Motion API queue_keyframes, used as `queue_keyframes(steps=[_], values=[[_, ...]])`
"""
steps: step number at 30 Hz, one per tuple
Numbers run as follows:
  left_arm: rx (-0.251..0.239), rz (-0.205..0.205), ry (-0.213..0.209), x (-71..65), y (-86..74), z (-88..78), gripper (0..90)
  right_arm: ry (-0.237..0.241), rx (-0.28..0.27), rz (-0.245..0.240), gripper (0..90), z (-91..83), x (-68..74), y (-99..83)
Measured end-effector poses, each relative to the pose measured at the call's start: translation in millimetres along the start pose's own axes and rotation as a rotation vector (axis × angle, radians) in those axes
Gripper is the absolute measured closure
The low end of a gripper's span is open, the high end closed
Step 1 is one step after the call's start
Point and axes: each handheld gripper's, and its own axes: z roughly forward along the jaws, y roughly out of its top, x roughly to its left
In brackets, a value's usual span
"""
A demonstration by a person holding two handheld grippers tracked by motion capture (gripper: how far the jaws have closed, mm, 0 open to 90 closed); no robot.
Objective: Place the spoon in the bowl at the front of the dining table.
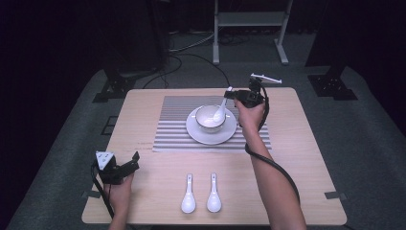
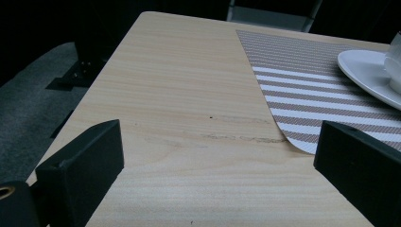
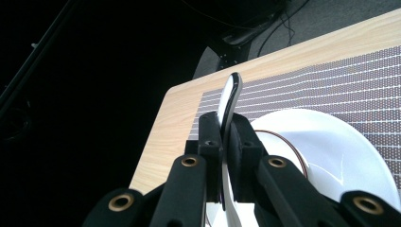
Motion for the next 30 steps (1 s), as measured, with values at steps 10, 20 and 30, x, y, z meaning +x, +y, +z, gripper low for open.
queue_keyframes(steps=[10, 20, 30], values=[[-0.002, -0.002, 0.0, 0.4, -0.1, -0.1, 1.1, -0.03, -0.029, 0.041, 85.0, 11.9, -6.8, -3.7], [-0.003, -0.002, -0.003, 0.7, -0.1, -0.3, 1.1, -0.066, -0.031, 0.056, 84.7, 25.0, -13.2, -10.4], [-0.003, -0.002, -0.003, 0.5, -0.1, -0.2, 1.1, -0.081, -0.068, 0.045, 84.6, 28.8, -21.4, -16.6]])
